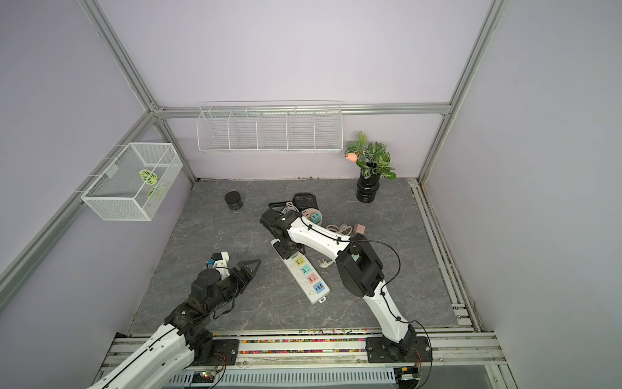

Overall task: Pull the plug off the socket
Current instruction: Remove the plug from the socket.

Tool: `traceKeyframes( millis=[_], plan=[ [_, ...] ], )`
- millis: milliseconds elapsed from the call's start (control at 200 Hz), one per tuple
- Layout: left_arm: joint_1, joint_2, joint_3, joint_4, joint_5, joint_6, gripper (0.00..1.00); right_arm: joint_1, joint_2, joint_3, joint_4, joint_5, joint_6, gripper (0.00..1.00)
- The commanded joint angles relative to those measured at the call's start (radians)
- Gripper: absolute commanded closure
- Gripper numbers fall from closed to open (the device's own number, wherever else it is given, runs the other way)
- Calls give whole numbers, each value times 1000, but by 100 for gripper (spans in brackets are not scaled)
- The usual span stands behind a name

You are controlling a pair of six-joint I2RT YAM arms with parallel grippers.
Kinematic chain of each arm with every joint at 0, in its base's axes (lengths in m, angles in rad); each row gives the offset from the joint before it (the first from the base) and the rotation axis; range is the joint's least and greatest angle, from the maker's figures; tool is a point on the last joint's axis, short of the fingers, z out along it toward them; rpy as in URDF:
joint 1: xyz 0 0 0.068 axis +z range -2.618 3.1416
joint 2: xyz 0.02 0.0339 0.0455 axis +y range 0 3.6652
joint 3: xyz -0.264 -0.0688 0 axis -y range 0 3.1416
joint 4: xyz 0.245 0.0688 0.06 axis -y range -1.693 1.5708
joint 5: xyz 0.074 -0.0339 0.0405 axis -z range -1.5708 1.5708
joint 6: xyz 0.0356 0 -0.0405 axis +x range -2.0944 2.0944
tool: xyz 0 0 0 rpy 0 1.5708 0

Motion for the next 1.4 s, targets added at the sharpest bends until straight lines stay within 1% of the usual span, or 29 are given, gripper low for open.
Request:
traceKeyframes(
  millis=[0, 50, 115, 205, 275, 330, 440, 615, 750, 925, 985, 1055, 1155, 1200, 1300, 1395],
  plan=[
    [1, 89, 17, 92, 18, -46, 25, 8, -2, 18, -31, 31, -21, 65],
    [2, 147, 37, 116, 28, -54, 31, 8, -4, 17, -33, 30, -20, 68],
    [2, 268, 79, 138, 50, -53, 41, 8, -5, 12, -32, 24, -18, 70],
    [2, 431, 164, 128, 94, -45, 57, 7, -7, 6, -27, 11, -14, 71],
    [2, 551, 238, 111, 142, -33, 66, 7, -10, 0, -22, 5, -8, 72],
    [2, 640, 278, 118, 175, -30, 69, 7, -11, -5, -17, -1, -3, 72],
    [3, 759, 335, 140, 206, -30, 69, 7, -16, -12, -12, -11, 6, 72],
    [17, 900, 404, 183, 258, -52, 69, 4, -24, -36, 6, -33, 22, 72],
    [27, 948, 411, 214, 269, -93, 69, -3, -34, -61, 23, -62, 35, 73],
    [30, 983, 411, 123, 245, -123, 70, -4, -44, -67, 38, -114, 44, 73],
    [33, 1011, 420, 78, 244, -136, 71, 2, -38, -43, 40, -149, 46, 74],
    [38, 1051, 428, 41, 256, -151, 72, 11, -14, 16, 12, -145, 47, 74],
    [46, 1090, 430, -5, 257, -170, 74, 1, 43, 137, -105, -46, 88, 74],
    [48, 1094, 421, -10, 254, -173, 74, -18, 54, 153, -139, -36, 93, 74],
    [54, 1094, 398, -7, 244, -186, 74, -52, 16, 68, -124, -54, 96, 75],
    [57, 1098, 389, -6, 241, -186, 73, -37, -60, -67, -35, -72, 92, 75]
  ],
)
